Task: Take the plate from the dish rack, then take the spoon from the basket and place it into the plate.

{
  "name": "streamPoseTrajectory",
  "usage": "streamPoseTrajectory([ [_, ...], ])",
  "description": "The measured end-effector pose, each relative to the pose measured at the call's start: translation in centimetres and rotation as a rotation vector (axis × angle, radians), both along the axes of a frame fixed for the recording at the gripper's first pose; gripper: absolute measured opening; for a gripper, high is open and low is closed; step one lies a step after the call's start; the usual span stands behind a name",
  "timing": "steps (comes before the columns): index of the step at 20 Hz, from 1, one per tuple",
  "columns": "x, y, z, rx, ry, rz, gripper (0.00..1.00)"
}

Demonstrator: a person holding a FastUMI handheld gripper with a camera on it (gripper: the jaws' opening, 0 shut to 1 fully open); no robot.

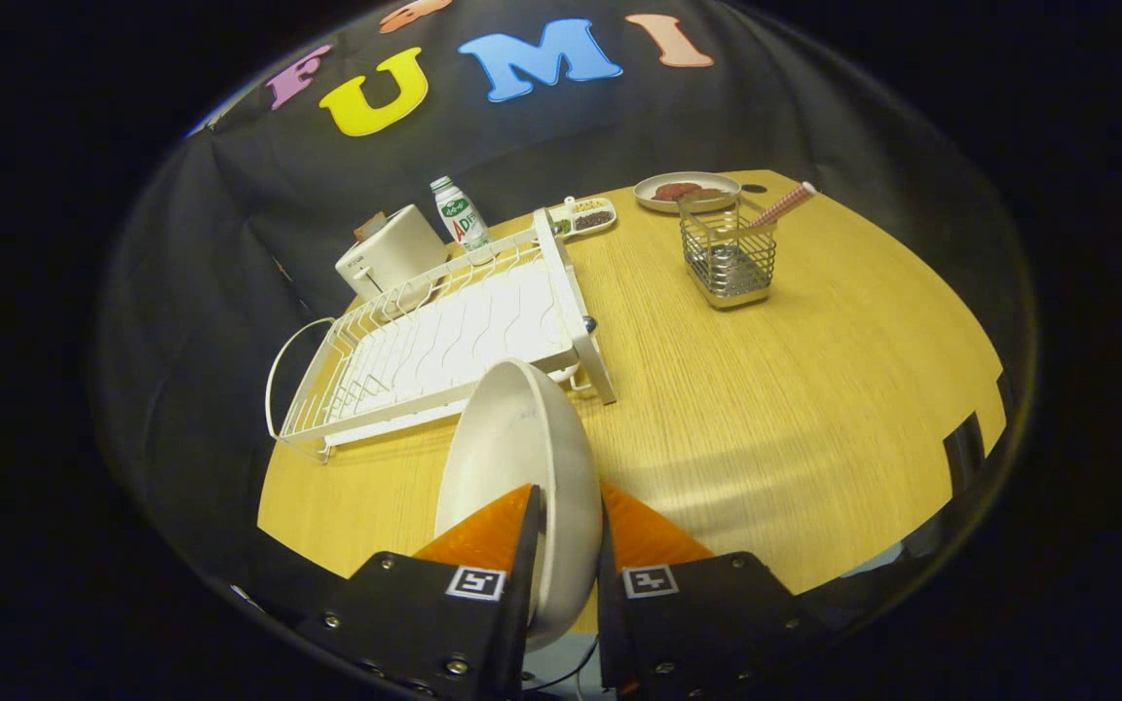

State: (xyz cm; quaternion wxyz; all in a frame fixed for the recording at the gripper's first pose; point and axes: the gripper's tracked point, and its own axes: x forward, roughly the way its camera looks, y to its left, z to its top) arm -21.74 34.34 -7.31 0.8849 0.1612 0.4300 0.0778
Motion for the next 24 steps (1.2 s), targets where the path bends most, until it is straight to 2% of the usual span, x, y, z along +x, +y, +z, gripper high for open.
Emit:
streamPoseTrajectory([
  [3, -0.2, -0.4, -1.3, 0.023, 0.023, -0.034, 0.31],
  [4, -0.7, -1.0, -1.8, 0.008, 0.034, -0.043, 0.37],
  [7, -0.7, -2.1, -2.3, -0.014, 0.031, -0.080, 0.43],
  [8, -0.5, -2.9, -2.4, -0.033, 0.028, -0.097, 0.49],
  [16, 3.3, -7.2, 1.9, -0.013, -0.125, -0.231, 0.49],
  [20, 7.0, -9.9, 4.7, -0.044, -0.215, -0.287, 0.49],
  [24, 11.1, -13.2, 6.6, -0.054, -0.279, -0.377, 0.49],
])
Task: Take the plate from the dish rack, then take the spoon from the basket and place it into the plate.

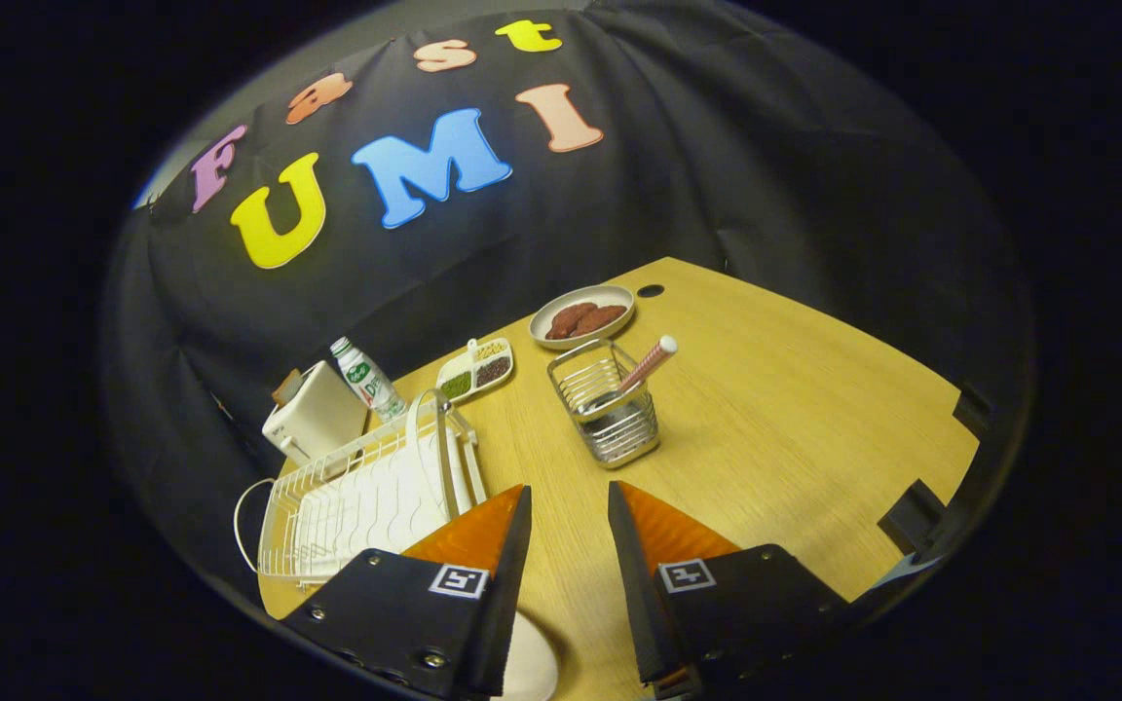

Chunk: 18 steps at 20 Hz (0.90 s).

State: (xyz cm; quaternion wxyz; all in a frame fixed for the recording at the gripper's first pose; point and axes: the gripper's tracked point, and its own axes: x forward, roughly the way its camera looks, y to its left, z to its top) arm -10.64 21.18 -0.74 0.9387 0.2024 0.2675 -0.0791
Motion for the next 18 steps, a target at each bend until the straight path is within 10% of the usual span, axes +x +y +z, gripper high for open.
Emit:
streamPoseTrajectory([
  [15, 8.6, -7.4, -2.1, 0.128, -0.038, -0.262, 0.49],
  [18, 9.0, -7.5, -2.2, 0.132, -0.039, -0.278, 0.17],
])
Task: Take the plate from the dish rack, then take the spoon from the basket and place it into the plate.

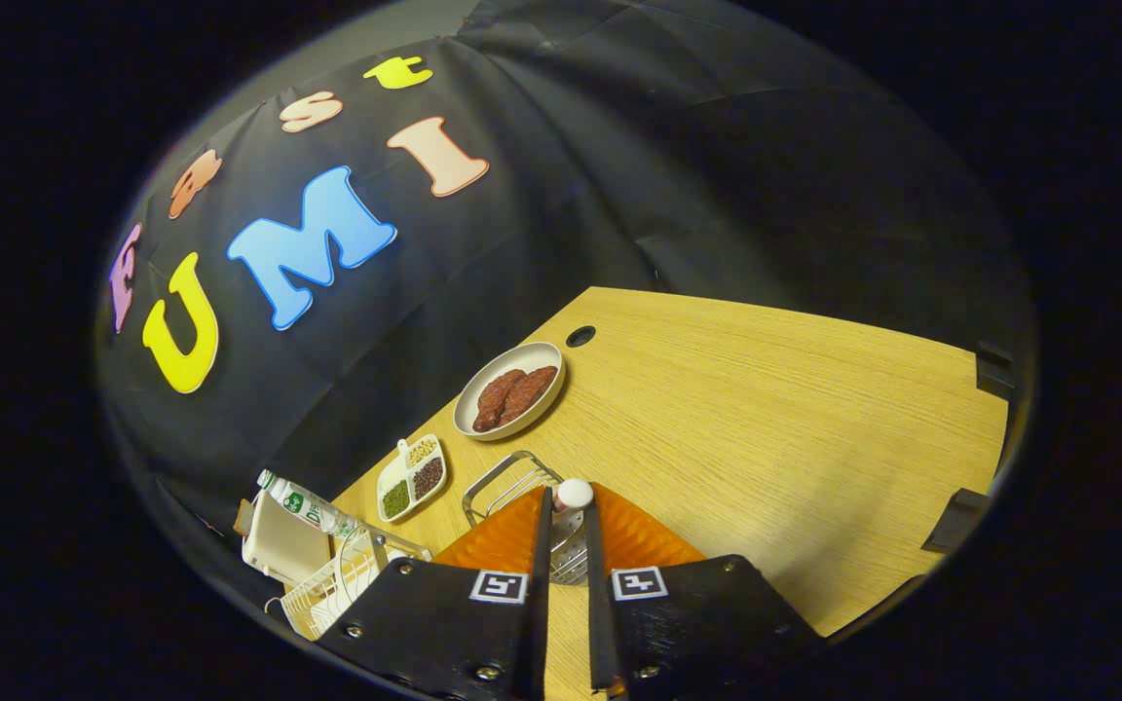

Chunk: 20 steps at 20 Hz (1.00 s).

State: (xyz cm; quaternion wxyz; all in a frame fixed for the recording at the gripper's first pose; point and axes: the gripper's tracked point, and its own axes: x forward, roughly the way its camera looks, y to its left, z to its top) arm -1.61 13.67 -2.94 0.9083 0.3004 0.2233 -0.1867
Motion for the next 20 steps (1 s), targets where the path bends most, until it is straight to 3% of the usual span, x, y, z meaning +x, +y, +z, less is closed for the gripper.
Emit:
streamPoseTrajectory([
  [2, 0.4, 0.3, 0.9, 0.009, -0.026, 0.000, 0.12],
  [8, -0.1, 0.3, 3.9, -0.056, -0.054, 0.017, 0.12],
  [13, -1.6, 0.7, 9.3, -0.208, -0.086, 0.056, 0.11],
  [20, -4.9, 5.7, 16.6, -0.372, -0.155, 0.229, 0.12],
])
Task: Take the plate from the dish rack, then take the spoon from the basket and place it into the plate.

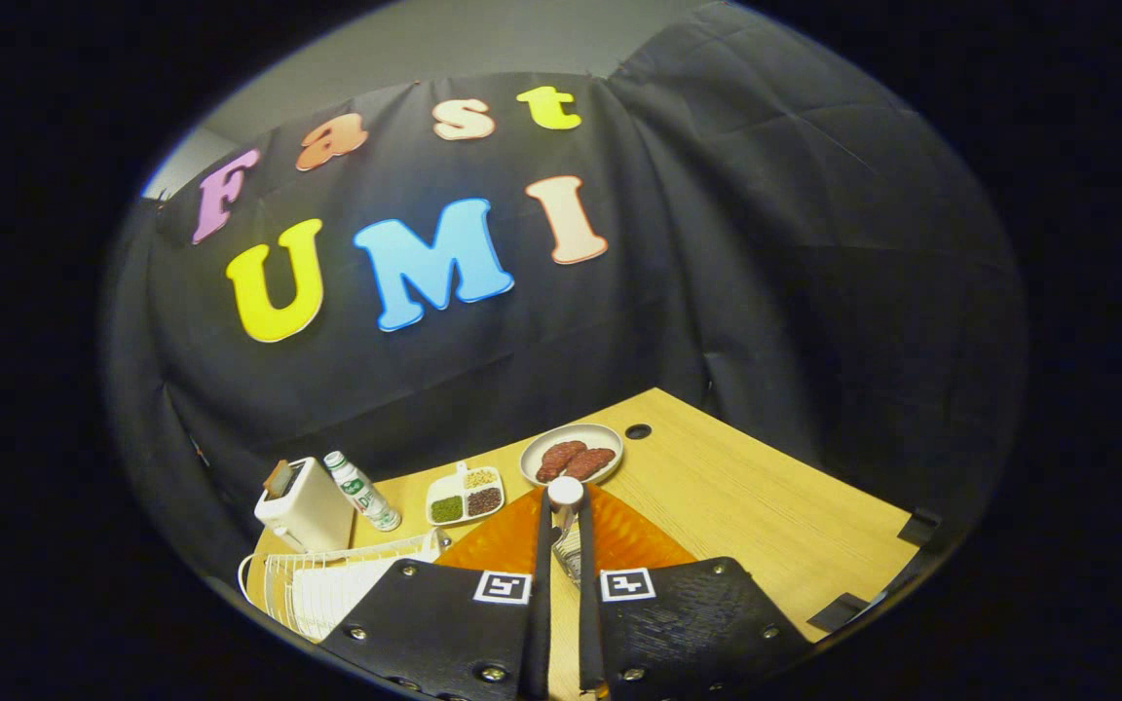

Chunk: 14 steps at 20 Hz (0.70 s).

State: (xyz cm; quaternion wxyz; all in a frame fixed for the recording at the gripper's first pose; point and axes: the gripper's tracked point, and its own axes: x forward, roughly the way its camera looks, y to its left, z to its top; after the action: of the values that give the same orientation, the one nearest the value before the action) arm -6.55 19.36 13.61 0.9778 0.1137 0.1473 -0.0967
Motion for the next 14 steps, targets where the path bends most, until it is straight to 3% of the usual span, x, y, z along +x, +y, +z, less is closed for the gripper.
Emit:
streamPoseTrajectory([
  [6, -5.0, 9.4, 1.5, -0.155, 0.022, 0.250, 0.12],
  [14, -13.5, 21.7, -3.6, -0.209, 0.121, 0.550, 0.12],
])
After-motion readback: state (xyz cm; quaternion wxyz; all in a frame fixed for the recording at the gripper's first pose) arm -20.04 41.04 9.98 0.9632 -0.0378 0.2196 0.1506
